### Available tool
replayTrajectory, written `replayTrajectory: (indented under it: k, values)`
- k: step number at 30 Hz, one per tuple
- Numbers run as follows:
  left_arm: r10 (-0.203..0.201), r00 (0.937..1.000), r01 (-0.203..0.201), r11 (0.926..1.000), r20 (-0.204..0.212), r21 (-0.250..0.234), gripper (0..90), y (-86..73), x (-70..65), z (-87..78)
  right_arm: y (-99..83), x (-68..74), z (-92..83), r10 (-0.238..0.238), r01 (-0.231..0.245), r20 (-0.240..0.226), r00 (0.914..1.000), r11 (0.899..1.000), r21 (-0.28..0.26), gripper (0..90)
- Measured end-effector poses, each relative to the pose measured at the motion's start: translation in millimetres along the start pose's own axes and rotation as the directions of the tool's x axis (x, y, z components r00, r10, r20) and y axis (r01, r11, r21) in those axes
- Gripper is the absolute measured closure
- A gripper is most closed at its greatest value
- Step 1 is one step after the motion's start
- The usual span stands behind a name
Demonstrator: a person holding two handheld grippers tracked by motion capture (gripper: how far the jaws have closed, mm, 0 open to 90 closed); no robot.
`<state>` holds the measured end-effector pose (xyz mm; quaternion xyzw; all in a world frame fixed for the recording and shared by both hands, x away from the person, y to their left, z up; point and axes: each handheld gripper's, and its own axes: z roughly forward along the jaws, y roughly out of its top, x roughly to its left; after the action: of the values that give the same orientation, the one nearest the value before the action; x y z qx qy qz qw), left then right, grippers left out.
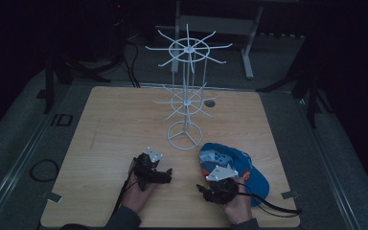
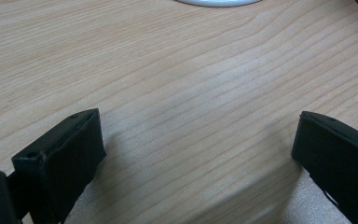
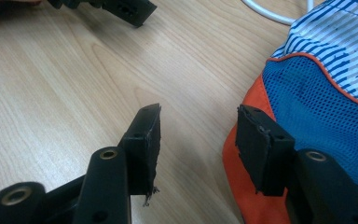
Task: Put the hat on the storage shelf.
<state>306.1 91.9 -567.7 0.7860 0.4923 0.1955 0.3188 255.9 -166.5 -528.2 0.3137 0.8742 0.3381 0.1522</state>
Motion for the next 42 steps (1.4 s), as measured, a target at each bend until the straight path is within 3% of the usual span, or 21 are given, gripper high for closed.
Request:
replayTrajectory:
  k: [12, 24, 28, 34, 42]
  values:
    - [0.000, 1.0000, 0.000, 1.0000, 0.000, 0.000, 2.6, 0.1, 0.0, 0.0, 0.9, -1.1, -1.0, 0.000, 0.000, -0.009, 1.0000, 1.000, 0.018, 48.1]
    - [0.000, 1.0000, 0.000, 1.0000, 0.000, 0.000, 2.6, 0.1, 0.0, 0.0, 4.0, -2.4, -4.7, -0.020, 0.022, -0.030, 0.9994, 0.997, 0.069, 47.4]
    - [0.000, 1.0000, 0.000, 1.0000, 0.000, 0.000, 2.6, 0.1, 0.0, 0.0, 8.4, -6.3, -9.9, -0.019, 0.024, -0.077, 0.9969, 0.998, 0.066, 46.9]
    - [0.000, 1.0000, 0.000, 1.0000, 0.000, 0.000, 2.6, 0.1, -0.1, 0.0, 14.6, -11.6, -17.5, -0.046, 0.054, -0.087, 0.9951, 0.994, 0.090, 46.3]
    - [-0.001, 1.0000, 0.001, 1.0000, 0.000, 0.000, 2.6, 0.1, -0.1, 0.0, 25.4, -25.9, -33.4, -0.044, 0.053, -0.148, 0.9881, 0.997, 0.056, 45.9]
